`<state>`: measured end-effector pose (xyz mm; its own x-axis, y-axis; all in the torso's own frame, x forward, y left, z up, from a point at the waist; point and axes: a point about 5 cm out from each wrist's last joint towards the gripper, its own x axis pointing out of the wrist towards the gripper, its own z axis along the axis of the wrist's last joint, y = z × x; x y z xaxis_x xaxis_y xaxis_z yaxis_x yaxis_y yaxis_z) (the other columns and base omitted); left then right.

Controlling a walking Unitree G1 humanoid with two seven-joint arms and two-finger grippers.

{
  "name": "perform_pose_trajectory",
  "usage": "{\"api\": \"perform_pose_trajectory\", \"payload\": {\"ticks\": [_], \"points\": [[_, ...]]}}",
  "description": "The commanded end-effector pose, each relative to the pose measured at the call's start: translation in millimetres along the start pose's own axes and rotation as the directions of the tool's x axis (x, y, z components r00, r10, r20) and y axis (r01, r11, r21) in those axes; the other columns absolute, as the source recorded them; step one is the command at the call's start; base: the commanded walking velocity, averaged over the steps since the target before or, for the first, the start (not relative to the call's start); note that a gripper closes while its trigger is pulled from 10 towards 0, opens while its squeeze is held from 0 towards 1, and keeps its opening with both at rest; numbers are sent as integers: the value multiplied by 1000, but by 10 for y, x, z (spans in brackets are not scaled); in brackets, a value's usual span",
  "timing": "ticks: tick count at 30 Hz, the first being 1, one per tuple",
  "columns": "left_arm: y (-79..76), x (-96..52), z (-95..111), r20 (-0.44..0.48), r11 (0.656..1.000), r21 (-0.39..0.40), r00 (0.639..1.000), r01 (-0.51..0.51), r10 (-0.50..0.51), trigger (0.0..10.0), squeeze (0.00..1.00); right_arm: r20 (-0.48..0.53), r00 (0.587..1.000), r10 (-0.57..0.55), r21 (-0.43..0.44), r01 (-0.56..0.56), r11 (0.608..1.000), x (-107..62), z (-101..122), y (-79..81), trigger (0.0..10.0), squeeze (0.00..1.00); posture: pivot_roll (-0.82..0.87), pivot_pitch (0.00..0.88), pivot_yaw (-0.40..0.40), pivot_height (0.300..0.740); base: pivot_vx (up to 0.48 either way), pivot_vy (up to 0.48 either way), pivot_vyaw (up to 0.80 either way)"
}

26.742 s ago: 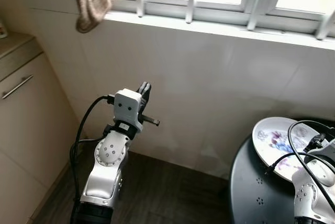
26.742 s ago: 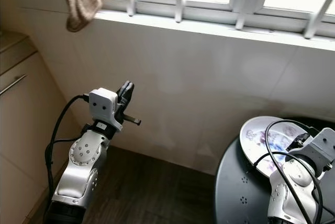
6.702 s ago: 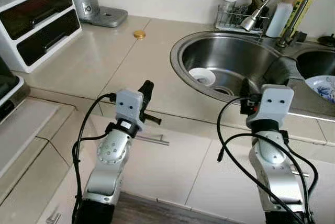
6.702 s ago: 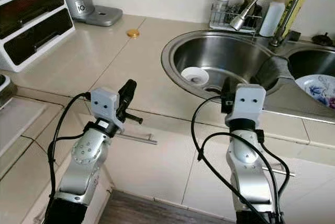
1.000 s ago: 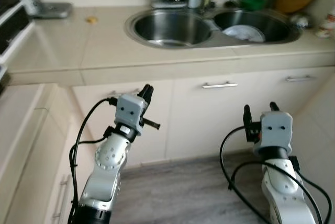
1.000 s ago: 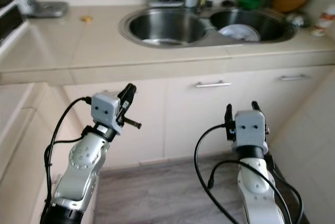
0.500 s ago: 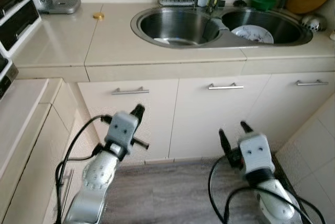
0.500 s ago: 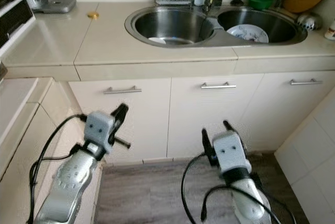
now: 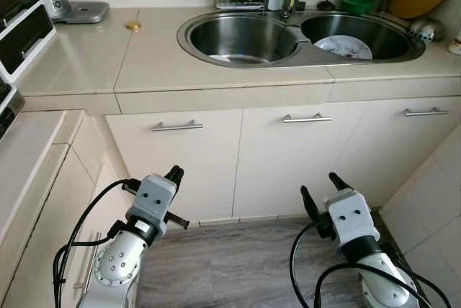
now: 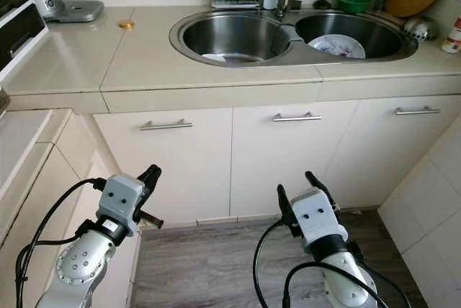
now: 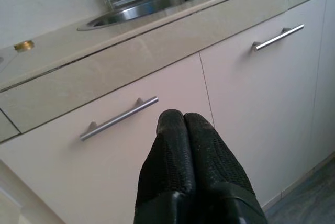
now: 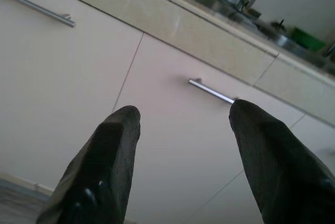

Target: Kitchen organization

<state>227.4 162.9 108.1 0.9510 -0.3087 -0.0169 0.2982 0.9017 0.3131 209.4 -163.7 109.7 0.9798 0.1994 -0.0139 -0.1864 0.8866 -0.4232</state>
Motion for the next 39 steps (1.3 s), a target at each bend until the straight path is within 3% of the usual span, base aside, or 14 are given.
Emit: {"api": "perform_pose_trajectory", "payload": {"ticks": [1, 19, 39], "points": [[-43, 47, 55, 11, 1000, 6, 1000, 13, -13, 10000, 0, 11, 1000, -4, -29, 5, 1000, 20, 5, -24, 10000, 0, 119, 0, -39, 740, 0, 0, 0], [9, 59, 109, 10, 999, -13, 999, -42, 42, 10000, 0, 36, 999, 26, -21, -25, 999, 85, -1, 4, 10000, 0, 144, 0, -64, 740, 0, 0, 0], [-50, 96, 118, 20, 999, -29, 1000, -17, 18, 10000, 0, 39, 999, 21, -13, -20, 1000, 115, -5, 2, 10000, 0, 141, 0, -64, 740, 0, 0, 0]]}}
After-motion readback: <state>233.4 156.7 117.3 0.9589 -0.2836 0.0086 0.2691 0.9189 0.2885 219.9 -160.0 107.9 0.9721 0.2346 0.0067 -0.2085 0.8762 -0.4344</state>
